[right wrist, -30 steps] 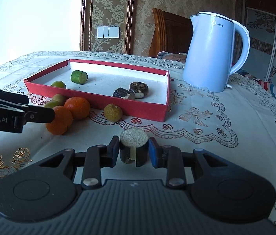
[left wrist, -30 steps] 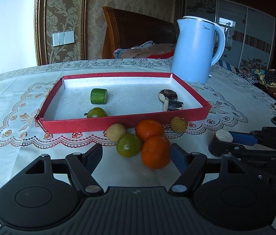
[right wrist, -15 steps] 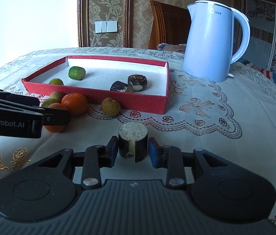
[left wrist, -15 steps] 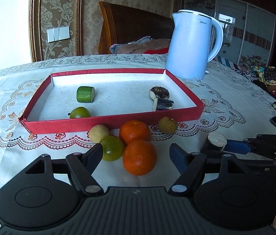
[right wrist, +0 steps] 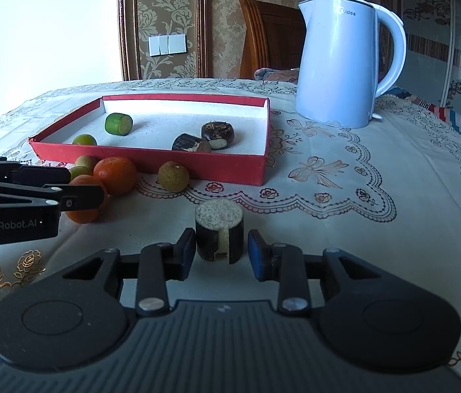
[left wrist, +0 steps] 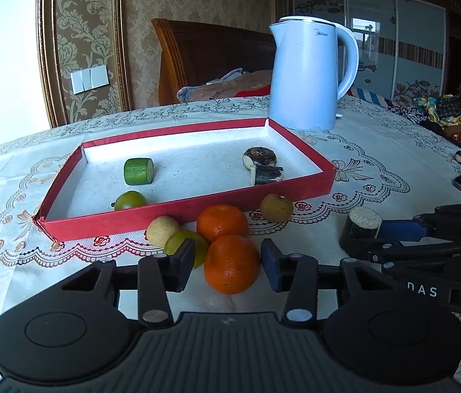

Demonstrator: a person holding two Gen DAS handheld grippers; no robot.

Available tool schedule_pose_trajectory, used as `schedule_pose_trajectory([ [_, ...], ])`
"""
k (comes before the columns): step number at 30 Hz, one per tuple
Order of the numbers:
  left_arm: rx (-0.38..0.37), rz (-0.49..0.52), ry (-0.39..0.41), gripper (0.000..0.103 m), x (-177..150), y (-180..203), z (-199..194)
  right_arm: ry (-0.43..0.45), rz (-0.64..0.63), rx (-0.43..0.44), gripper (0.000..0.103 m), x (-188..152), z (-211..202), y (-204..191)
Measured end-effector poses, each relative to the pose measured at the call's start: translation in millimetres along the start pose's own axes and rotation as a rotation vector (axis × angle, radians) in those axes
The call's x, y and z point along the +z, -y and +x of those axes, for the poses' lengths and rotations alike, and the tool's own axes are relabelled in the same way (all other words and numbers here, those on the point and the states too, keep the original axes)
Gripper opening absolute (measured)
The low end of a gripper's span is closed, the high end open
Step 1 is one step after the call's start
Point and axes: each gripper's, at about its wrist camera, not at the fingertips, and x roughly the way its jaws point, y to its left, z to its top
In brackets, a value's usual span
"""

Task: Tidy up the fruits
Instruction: 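Move the left tool toward the orange while the right tool lifts the eggplant slice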

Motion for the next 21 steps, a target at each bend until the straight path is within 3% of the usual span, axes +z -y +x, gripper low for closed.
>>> schedule_pose_trajectory([
  [3, -0.011, 0.023, 0.024, 0.043, 0, 5, -3, -0.002, -0.003, -0.006, 0.03, 0, -1, 0],
  [6, -0.005, 0.038, -0.016, 0.043, 0, 8, 5, -0.005, 0.006, -0.002, 0.03, 0, 0, 3],
  [12, 0.02, 0.083, -0.015, 0.043, 0, 13, 14, -0.01, 0.008, 0.0, 0.031, 0, 1, 3],
  [16, 0.058, 0.116, -0.003, 0.036, -2, 18, 15, -0.008, 0.001, -0.011, 0.031, 1, 2, 2],
  [21, 0.033, 0.093, 0.007, 0.033, -3, 12, 9, -0.008, -0.011, -0.019, 0.031, 3, 5, -1],
])
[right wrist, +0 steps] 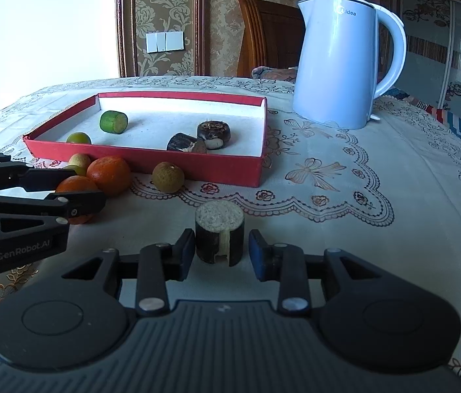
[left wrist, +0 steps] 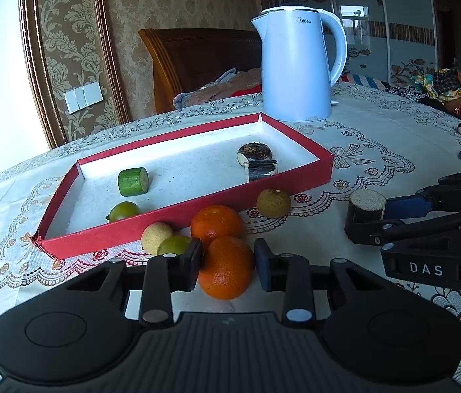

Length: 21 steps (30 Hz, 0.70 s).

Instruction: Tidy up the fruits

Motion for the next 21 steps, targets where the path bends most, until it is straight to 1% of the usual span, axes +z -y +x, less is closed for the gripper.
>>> schedule_pose_trajectory([
  [2, -0.033, -0.025, 0.001, 0.033, 0.0, -4.5, -1.9, 0.003, -0.002, 0.0, 0.031, 0.9, 0.7, 0.2],
  [3, -0.036, -0.027, 0.002, 0.033, 0.0, -4.5, -2.2, -0.001, 0.001, 0.003, 0.031, 1.2, 1.7, 1.0],
  [8, -0.065, 0.006, 0.046, 0.033, -1.5, 2.2, -10.0, 0.008, 0.007, 0.005, 0.031, 0.7, 1.1, 2.2],
  [11, -0.049, 0.016, 0.032, 0.033, -1.6, 4.9, -6.4, 0.019, 0.008, -0.001, 0.031, 0.1, -0.9, 2.2],
  [15, -0.052, -0.009, 0.035, 0.033, -0.8, 0.0, -7.1, 0.03, 0.03, 0.004, 0.031, 0.2, -2.8, 5.8],
  [21, -0.058, 0.001, 0.029, 0.033, -2.1, 2.1, -7.2, 0.038, -0.003, -0.013, 0.031, 0.2, -4.0, 0.3],
])
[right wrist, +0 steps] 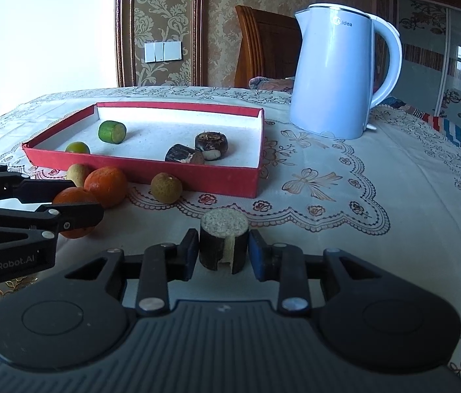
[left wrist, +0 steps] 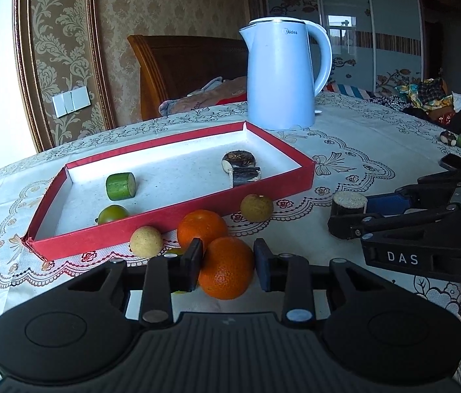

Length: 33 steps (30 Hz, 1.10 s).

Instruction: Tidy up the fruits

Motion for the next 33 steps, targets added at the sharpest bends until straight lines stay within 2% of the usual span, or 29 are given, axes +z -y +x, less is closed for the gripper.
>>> schedule_pose_trajectory([
  [21, 0.022, -0.117, 0.032, 0.033, 5, -17, -8, 0.056, 0.01, 0.017, 0.031, 14, -8, -15],
  [33, 0.08, -0.157, 0.046, 0.033, 19, -35, -9, 0.073, 0.007, 0.029, 0.031, 34, 2, -27],
])
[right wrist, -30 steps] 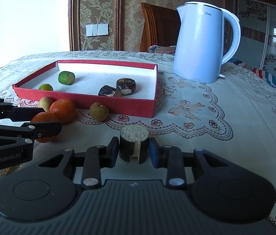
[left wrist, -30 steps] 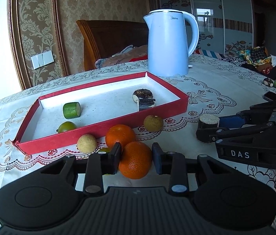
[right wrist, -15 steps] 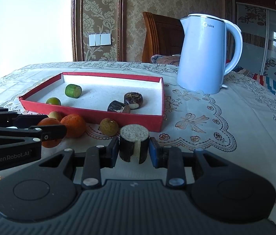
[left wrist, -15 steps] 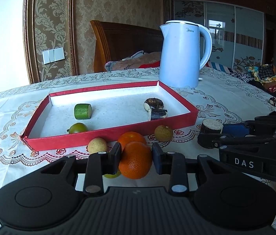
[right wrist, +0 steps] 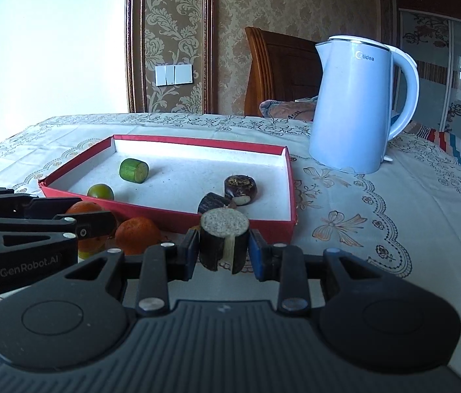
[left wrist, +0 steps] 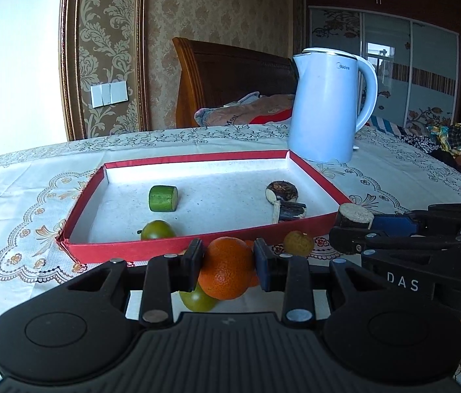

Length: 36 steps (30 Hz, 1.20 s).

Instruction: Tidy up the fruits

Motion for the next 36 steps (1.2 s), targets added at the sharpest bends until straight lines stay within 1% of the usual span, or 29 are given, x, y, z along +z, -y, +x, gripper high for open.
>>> schedule_pose_trajectory([
  [5, 0.034, -0.014, -0.001, 0.033, 11, -11, 7, -0.011, 0.027, 0.012, 0.031, 10, 12, -3],
  [12, 0.079, -0.076, -0.034, 0.033, 24, -36, 30, -0.007, 0.027, 0.005, 0.031, 27, 32, -15],
  [14, 0.072, -0.089, -0.025, 0.033, 27, -41, 33, -0.004, 0.031, 0.002, 0.031, 31, 38, -17],
  [18, 0.102, -0.076, 0.01, 0.033, 31, -42, 32, -0.003, 0.038, -0.005, 0.031, 37, 49, -20],
  [21, 0.1, -0.082, 0.01, 0.033, 34, -45, 34, -0.011, 0.042, -0.013, 0.031, 40, 59, -20],
  [26, 0.122, -0.092, 0.005, 0.032, 38, -51, 41, -0.019, 0.05, -0.026, 0.031, 44, 70, -19],
  [29, 0.108, -0.115, 0.003, 0.032, 33, -64, 30, -0.016, 0.056, -0.025, 0.031, 42, 70, -17],
  [31, 0.113, -0.119, 0.002, 0.033, 27, -74, 17, -0.015, 0.055, -0.021, 0.031, 40, 70, -16],
  [34, 0.071, -0.157, -0.018, 0.033, 14, -92, -3, -0.011, 0.061, -0.014, 0.031, 39, 70, -15],
  [36, 0.067, -0.179, -0.033, 0.033, 4, -101, -15, -0.008, 0.062, -0.005, 0.031, 39, 68, -15],
])
